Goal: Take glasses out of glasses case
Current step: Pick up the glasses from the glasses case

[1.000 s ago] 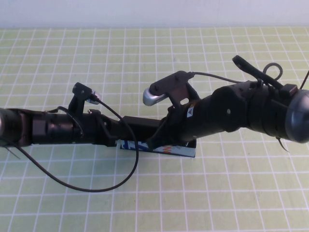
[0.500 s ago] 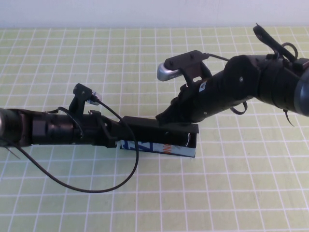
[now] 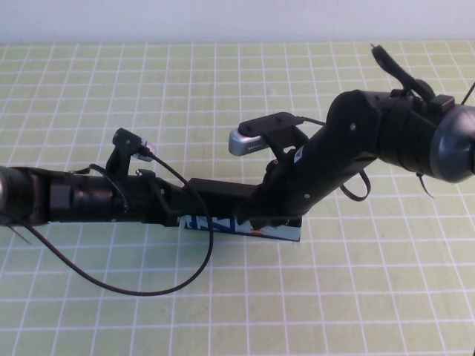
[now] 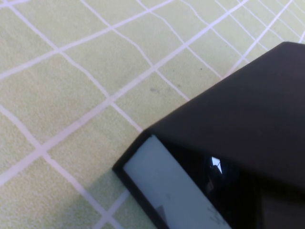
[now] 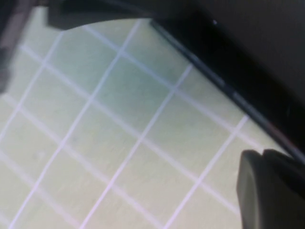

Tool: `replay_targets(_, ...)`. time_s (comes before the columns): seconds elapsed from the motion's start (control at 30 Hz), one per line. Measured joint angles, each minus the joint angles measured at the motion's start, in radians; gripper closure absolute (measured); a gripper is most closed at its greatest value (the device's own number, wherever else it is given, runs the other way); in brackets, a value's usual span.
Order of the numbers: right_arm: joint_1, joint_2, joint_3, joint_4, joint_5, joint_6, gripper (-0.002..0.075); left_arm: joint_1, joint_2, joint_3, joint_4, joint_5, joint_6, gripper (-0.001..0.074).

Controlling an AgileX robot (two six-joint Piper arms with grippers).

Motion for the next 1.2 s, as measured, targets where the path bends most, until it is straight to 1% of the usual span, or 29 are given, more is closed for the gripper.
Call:
replay_targets(0.13,0.0,0.033,0.0,-0.004,-0.058,0.002,0.0742,0.0,0.0,0.0,0.0,0.0,0.0,0.0739)
replay_targets(0.5,-0.004,0.033,0.0,-0.008,-0.202,0.002,0.0742,0.0,0.0,0.0,0.009,0.003,-0.006,0.0739)
replay_targets(0.77,-0.059,0.037,0.0,-0.008,-0.323,0.002,0.0742,0.0,0.0,0.0,0.028,0.015,-0.03,0.0739)
replay_targets(0.93,-0.079,0.083,-0.044,-0.008,-0.316,0.002,0.0742,0.0,0.0,0.0,0.038,0.028,-0.038,0.0739)
replay_targets(1.2,-0.099,0.207,-0.192,-0.008,-0.197,0.002,0.0742,0.0,0.004,0.0,0.052,0.066,-0.041,0.0739)
